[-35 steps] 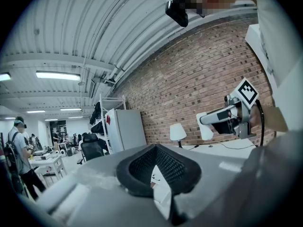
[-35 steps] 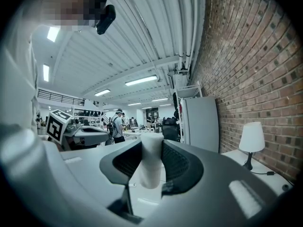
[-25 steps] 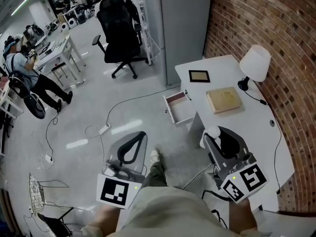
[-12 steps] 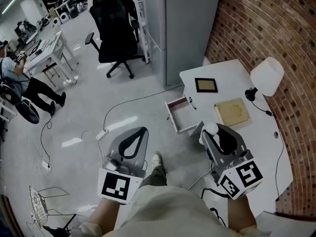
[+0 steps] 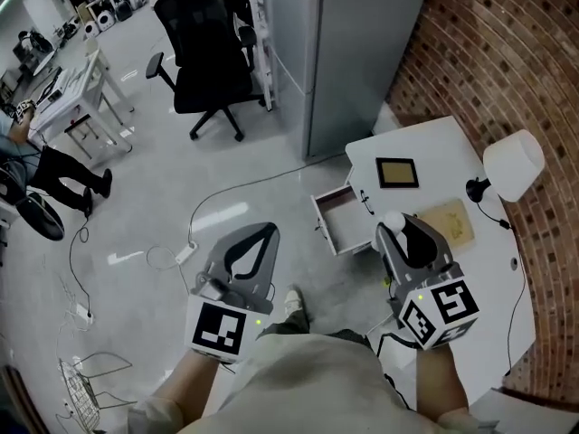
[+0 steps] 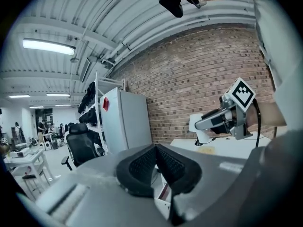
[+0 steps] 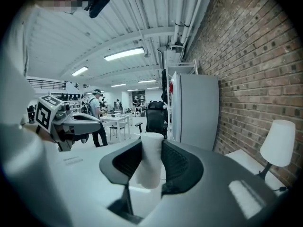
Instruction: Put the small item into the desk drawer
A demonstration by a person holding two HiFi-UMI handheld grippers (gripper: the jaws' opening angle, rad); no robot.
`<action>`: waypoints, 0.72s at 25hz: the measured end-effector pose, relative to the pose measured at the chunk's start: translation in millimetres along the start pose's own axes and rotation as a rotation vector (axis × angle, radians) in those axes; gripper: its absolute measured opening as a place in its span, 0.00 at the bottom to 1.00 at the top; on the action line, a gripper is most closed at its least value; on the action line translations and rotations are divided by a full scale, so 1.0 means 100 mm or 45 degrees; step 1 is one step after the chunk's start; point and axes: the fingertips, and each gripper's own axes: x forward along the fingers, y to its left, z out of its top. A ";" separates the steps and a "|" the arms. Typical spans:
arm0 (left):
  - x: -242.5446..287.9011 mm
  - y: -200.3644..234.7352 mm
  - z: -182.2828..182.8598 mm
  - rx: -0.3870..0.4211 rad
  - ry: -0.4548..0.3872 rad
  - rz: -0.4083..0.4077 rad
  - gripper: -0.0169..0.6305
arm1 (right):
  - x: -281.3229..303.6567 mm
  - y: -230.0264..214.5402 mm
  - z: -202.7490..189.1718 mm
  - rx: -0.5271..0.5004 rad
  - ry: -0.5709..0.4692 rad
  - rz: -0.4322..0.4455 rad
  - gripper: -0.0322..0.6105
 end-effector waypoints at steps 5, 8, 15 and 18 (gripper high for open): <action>0.25 0.31 -0.11 -0.033 0.021 -0.014 0.03 | 0.43 -0.12 -0.09 -0.002 0.069 -0.038 0.26; 0.38 0.46 -0.18 -0.054 0.032 -0.008 0.03 | 0.65 -0.21 -0.18 0.014 0.118 -0.059 0.26; 0.84 0.68 -0.41 -0.096 0.091 -0.010 0.03 | 1.23 -0.52 -0.52 0.054 0.237 -0.064 0.26; 1.07 0.71 -0.59 -0.161 0.132 -0.004 0.03 | 1.49 -0.66 -0.84 0.102 0.322 -0.044 0.26</action>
